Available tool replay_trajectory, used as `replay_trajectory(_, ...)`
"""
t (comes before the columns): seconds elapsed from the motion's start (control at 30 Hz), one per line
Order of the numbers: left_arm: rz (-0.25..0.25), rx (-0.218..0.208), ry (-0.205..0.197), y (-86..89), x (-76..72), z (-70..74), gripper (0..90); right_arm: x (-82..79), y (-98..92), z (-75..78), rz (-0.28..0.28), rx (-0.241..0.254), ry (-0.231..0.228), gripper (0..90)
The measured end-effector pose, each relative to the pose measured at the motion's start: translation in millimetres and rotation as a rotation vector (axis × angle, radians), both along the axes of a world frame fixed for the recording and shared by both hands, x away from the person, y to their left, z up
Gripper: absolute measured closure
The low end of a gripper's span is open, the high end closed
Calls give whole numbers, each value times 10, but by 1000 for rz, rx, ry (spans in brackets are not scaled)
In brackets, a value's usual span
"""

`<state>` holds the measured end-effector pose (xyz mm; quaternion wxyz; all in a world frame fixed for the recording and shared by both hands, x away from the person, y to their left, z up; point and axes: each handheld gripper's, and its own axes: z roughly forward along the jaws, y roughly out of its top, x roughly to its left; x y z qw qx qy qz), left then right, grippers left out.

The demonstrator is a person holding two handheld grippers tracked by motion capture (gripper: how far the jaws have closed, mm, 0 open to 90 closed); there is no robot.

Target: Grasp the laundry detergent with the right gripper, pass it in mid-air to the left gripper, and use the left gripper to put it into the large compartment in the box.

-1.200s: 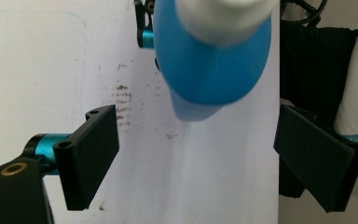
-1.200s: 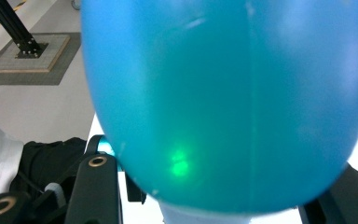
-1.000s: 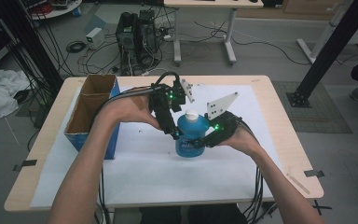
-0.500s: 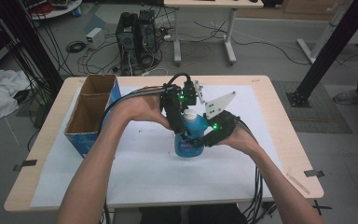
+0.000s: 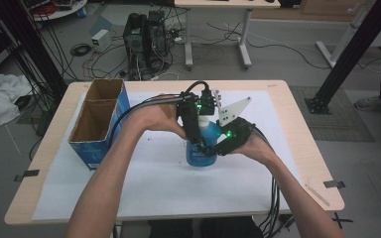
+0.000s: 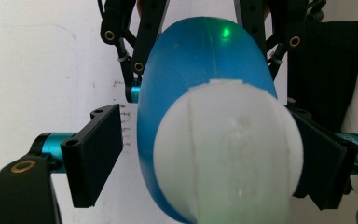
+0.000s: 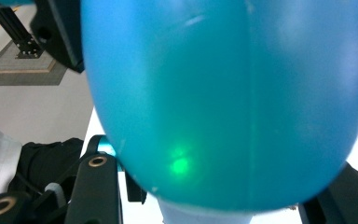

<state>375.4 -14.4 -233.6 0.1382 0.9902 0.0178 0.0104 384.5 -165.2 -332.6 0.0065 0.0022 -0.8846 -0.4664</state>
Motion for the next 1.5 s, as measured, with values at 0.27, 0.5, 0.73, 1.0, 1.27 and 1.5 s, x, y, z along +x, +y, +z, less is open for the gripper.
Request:
replay_trajectory(0.27,-4,-4,4,-16,11,-9,213,-21,-3,-1,-1,-21,30,449)
replay_trajectory(0.5,8,6,5,-29,10,-24,236,-21,3,-2,-3,-19,33,449)
replay_trajectory(0.73,4,16,5,-49,12,-32,252,-20,6,-7,-6,-26,30,449)
replay_trajectory(1.0,9,10,6,-49,8,-36,272,-36,15,-9,-20,-26,52,449)
replay_trajectory(1.27,6,10,4,-50,-2,-33,287,-18,21,-17,-3,-34,25,449)
replay_trajectory(1.5,0,12,3,-65,-6,-38,321,-22,24,-18,-17,-20,31,448)
